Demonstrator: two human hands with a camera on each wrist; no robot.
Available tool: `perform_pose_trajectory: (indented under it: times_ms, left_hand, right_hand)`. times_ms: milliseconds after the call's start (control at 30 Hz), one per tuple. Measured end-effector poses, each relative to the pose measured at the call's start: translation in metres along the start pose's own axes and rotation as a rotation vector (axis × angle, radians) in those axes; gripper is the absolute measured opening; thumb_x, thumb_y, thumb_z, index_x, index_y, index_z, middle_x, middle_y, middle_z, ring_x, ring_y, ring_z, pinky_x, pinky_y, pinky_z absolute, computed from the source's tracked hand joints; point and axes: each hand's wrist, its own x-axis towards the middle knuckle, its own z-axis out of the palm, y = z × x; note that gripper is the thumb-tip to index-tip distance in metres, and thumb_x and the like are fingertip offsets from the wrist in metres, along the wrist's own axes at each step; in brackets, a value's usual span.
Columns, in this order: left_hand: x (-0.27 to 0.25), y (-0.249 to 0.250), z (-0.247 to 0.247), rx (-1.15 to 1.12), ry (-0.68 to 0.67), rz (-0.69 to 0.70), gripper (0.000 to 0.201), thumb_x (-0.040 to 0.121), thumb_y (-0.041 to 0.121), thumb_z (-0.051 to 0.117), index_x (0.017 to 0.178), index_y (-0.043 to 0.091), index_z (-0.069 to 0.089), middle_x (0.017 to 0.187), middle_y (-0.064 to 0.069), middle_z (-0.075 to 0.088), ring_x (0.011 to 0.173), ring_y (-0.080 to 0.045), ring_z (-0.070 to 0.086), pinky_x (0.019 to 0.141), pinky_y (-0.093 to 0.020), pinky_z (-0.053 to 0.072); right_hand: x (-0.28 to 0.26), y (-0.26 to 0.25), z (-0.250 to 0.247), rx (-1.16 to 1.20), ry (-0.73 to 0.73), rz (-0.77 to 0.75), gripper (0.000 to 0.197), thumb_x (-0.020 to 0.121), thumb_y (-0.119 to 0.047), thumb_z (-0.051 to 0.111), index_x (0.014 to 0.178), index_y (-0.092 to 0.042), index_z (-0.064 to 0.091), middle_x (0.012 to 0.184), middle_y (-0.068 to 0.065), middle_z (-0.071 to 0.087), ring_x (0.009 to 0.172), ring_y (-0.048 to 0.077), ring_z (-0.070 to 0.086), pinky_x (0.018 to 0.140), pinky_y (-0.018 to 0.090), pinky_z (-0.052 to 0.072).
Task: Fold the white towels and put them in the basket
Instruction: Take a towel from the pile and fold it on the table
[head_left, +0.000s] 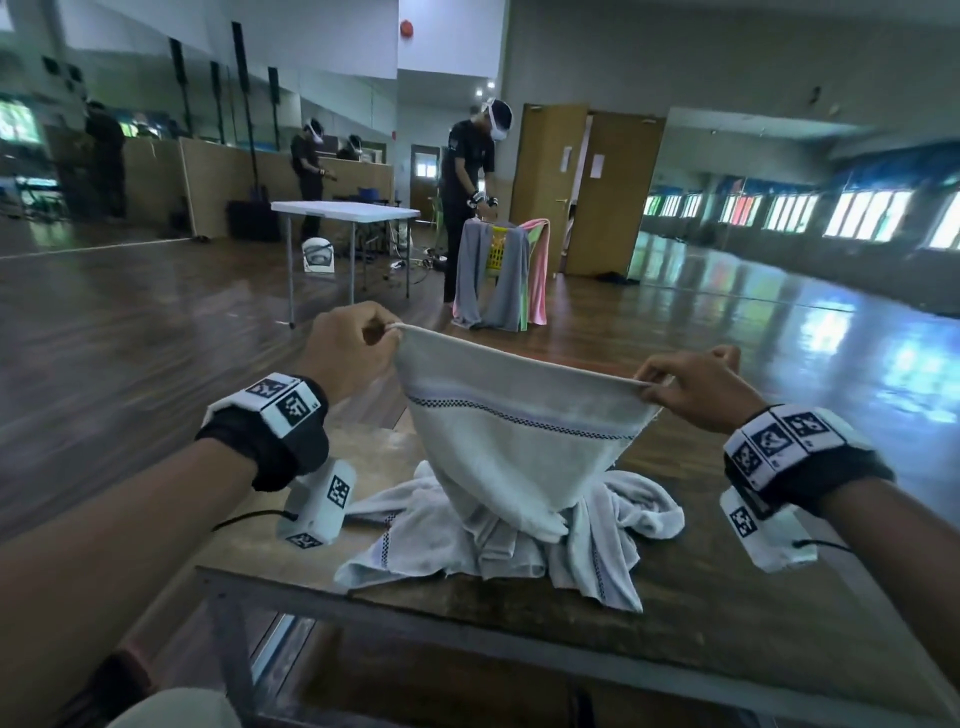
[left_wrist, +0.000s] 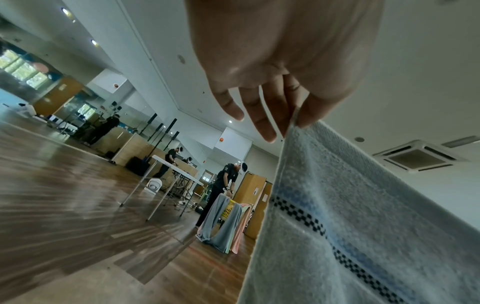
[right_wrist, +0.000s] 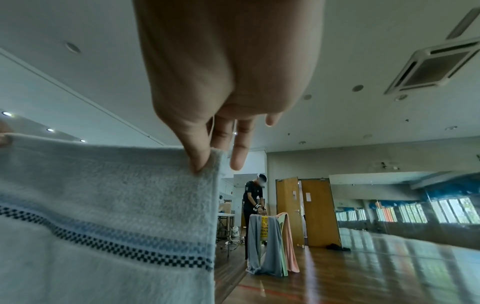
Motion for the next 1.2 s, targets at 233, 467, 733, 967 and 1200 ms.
perform_pose_trajectory:
  times_ms: [233,467,733,967,1200]
  left_hand:
    - [0.054,0.039,-0.044,0.13,-0.005,0.136,0.008,0.085,0.011,0.062,0.09,0.008,0.067,0.087,-0.005,0.067,0.075,-0.015,0.059,0.061,-0.014,0.038]
    - [0.11,0.089,-0.096,0.178,0.124,0.235,0.013,0.087,0.016,0.062,0.093,0.005,0.066,0.089,-0.01,0.069,0.078,-0.023,0.062,0.068,-0.029,0.045]
    - [0.13,0.158,-0.166,0.188,0.226,0.232,0.012,0.087,0.025,0.059,0.09,0.015,0.066,0.086,-0.005,0.066,0.081,-0.022,0.06,0.072,-0.026,0.042]
    - [0.127,0.201,-0.208,0.2,0.212,0.252,0.02,0.092,0.027,0.054,0.099,0.01,0.063,0.091,-0.006,0.063,0.083,-0.024,0.057,0.074,-0.033,0.046]
    - [0.147,0.19,-0.196,0.141,0.128,0.218,0.02,0.091,0.024,0.057,0.103,0.009,0.063,0.092,-0.007,0.063,0.083,-0.024,0.059,0.077,-0.038,0.05]
  right_hand:
    - [0.031,0.002,-0.071,-0.196,0.332,0.003,0.013,0.089,-0.03,0.058,0.095,-0.024,0.067,0.098,-0.003,0.069,0.093,0.019,0.057,0.084,0.036,0.021]
    - [0.053,-0.007,-0.171,-0.29,0.63,0.007,0.013,0.087,-0.027,0.058,0.09,-0.019,0.068,0.095,0.004,0.07,0.094,0.024,0.058,0.078,0.035,0.018]
    - [0.031,-0.023,-0.27,-0.243,0.748,-0.002,0.014,0.089,-0.032,0.058,0.094,-0.022,0.067,0.098,0.0,0.07,0.097,0.021,0.056,0.078,0.035,0.015]
    - [0.008,-0.034,-0.314,-0.206,0.792,0.019,0.017,0.088,-0.031,0.06,0.098,-0.02,0.067,0.101,0.005,0.07,0.101,0.025,0.057,0.095,0.04,0.021]
    - [0.027,-0.027,-0.3,-0.06,0.723,0.051,0.016,0.088,-0.033,0.061,0.098,-0.023,0.067,0.099,0.002,0.068,0.102,0.021,0.056,0.102,0.045,0.017]
